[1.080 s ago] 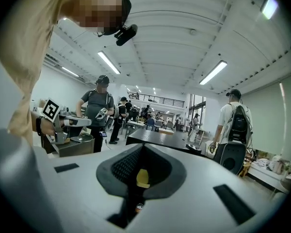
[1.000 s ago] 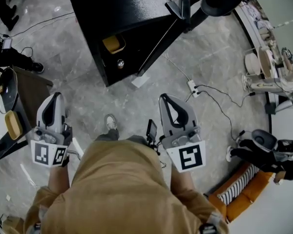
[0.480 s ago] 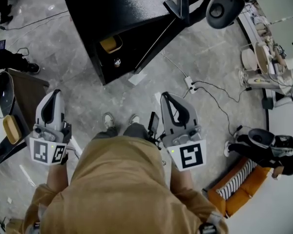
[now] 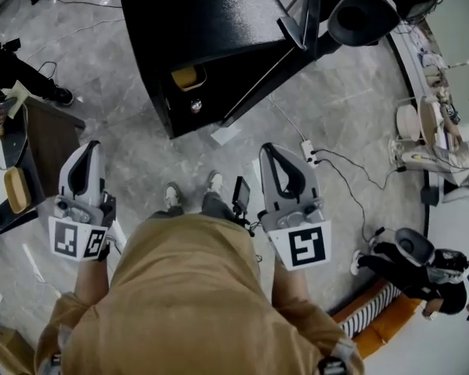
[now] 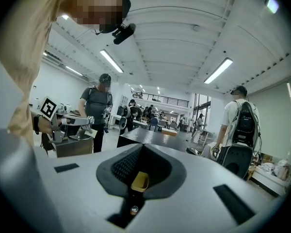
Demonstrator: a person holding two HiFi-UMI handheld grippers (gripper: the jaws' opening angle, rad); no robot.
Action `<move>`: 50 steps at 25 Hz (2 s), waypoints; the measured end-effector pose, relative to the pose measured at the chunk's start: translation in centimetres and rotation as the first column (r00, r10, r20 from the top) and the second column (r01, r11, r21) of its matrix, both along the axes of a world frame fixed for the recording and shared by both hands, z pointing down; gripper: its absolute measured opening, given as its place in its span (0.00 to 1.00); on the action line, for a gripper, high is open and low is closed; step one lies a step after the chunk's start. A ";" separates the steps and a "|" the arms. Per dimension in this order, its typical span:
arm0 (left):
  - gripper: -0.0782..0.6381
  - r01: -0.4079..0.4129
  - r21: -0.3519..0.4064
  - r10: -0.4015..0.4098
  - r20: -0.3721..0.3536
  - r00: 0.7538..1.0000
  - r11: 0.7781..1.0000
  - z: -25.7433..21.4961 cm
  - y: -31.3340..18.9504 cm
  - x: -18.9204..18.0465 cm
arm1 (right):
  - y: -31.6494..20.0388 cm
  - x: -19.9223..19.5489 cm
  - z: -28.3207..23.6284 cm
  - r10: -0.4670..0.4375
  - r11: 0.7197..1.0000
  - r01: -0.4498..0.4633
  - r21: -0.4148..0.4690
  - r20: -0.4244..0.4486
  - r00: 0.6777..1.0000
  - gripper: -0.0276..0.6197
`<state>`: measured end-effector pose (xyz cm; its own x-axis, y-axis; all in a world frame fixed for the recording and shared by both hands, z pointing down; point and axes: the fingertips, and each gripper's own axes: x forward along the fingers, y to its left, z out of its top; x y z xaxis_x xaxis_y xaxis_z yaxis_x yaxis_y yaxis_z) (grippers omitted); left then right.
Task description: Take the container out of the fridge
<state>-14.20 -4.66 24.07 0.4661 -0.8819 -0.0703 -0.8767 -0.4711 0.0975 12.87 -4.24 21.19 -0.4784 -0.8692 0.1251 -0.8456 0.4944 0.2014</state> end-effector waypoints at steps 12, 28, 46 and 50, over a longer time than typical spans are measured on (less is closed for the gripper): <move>0.11 0.074 0.012 -0.074 0.029 0.997 0.997 -1.0 -2.1 3.7 | -5.4 2.8 1.0 -0.125 0.992 0.124 -0.008 -0.064 0.990 0.05; 0.11 0.129 -0.045 -0.126 0.065 0.990 0.991 0.7 -4.0 4.6 | -10.7 0.4 4.7 -0.309 0.951 0.296 -0.092 -0.190 0.932 0.05; 0.11 0.208 -0.118 -0.202 0.060 0.977 0.971 5.0 -2.2 2.9 | -12.8 -4.5 11.5 -0.518 0.854 0.483 -0.194 -0.399 0.756 0.05; 0.11 0.216 -0.127 -0.210 0.056 0.976 0.968 5.6 -1.9 3.1 | -13.3 -5.1 13.0 -0.536 0.841 0.499 -0.208 -0.441 0.720 0.05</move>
